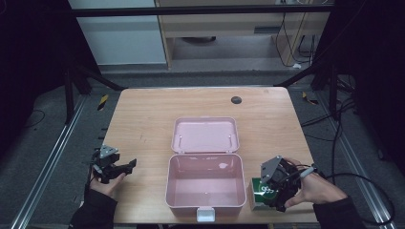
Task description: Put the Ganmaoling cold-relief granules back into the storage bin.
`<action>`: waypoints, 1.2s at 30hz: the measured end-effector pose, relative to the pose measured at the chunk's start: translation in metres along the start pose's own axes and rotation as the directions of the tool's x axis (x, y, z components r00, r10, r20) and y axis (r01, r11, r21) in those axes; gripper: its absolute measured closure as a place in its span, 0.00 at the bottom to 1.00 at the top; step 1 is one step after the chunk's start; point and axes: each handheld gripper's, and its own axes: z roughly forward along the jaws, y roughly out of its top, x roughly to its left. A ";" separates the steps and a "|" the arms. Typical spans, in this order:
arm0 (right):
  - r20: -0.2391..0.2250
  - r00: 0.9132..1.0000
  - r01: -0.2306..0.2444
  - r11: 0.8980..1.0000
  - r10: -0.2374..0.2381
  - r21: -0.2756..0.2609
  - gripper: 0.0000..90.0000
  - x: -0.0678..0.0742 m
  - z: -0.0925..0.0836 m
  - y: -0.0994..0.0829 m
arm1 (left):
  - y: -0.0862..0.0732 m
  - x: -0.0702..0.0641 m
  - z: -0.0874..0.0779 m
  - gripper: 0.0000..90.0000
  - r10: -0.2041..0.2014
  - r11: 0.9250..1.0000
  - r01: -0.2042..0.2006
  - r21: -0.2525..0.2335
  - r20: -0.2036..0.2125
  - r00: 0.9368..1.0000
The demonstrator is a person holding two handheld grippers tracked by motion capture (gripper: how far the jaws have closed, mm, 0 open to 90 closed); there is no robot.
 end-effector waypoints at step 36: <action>-0.065 0.997 0.044 0.991 -0.036 0.124 0.09 -0.002 0.041 0.004 | 0.000 0.000 0.000 0.28 0.005 1.000 -0.005 0.001 -0.001 1.000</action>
